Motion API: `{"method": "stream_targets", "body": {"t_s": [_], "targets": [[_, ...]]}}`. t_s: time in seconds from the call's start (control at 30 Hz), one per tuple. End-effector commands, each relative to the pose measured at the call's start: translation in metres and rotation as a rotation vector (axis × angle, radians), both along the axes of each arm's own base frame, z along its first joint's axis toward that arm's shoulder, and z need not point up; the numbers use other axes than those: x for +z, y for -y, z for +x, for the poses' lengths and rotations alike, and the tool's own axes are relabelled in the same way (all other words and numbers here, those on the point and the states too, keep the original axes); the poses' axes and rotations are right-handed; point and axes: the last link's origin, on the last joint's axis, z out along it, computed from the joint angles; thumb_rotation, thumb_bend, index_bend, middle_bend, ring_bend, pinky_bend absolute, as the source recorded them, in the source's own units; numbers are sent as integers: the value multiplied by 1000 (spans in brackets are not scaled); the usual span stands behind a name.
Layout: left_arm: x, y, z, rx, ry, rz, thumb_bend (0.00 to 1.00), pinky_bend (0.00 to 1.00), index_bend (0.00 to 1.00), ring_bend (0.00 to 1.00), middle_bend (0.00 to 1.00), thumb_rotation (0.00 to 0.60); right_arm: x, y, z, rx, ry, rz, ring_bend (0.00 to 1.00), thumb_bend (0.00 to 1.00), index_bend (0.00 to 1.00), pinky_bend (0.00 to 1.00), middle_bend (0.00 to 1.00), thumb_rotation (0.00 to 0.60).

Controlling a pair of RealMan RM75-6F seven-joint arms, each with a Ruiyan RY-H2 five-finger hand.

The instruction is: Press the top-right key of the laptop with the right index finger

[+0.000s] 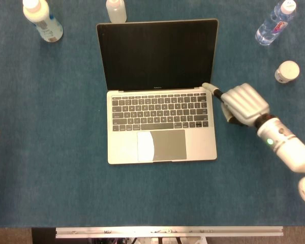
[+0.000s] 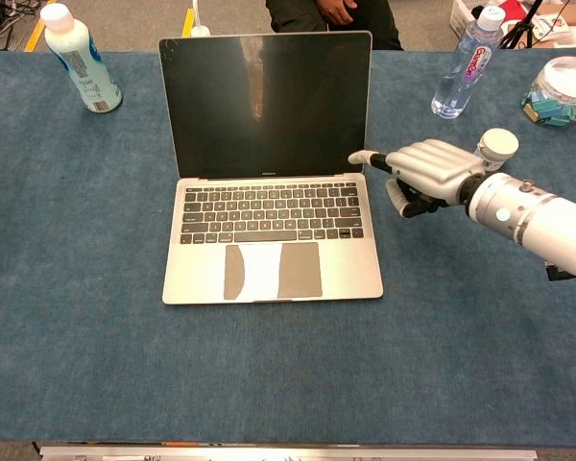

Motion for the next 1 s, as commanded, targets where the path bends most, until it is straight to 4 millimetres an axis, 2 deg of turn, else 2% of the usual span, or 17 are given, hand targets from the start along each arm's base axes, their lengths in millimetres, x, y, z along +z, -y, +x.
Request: {"method": "stream_targets", "body": {"t_s": [0.03,0.13,0.3,0.37,0.47,0.6,0.77,1.0], "targets": [[0,-1,-1,0,-2,-1,246,83,186,89,135,600,36,-15,-10,11,15,-94,940,782,93,793,936,600],[-3,-2,-2,-3,-5,-6,246,82,186,89,135,600,66,-25,-18,8,18,-196,850,775,93,793,873,600],[-4,-4,-2,-7,-1,-5,246,82,186,89,135,600,117,-44,-39,-38,21,-363,716,605,93,775,739,600],[-4,-4,-3,-4,-1,-4,246,82,185,89,135,600,132,-52,-48,-59,22,-422,639,550,89,710,647,600],[-6,-5,-1,-8,-3,-8,246,82,185,89,135,600,154,-64,-61,-77,12,-510,528,518,59,612,499,600],[-7,-5,1,-7,-3,-11,246,82,186,89,135,600,179,-80,-79,-111,-23,-609,455,462,54,559,435,600],[-8,-3,3,-13,-1,-18,246,82,186,89,136,600,195,-93,-90,-149,-59,-648,442,388,54,554,434,600],[-9,-4,5,-24,10,-28,246,82,186,89,136,600,191,-101,-93,-171,-44,-627,442,388,54,554,419,600]]}}
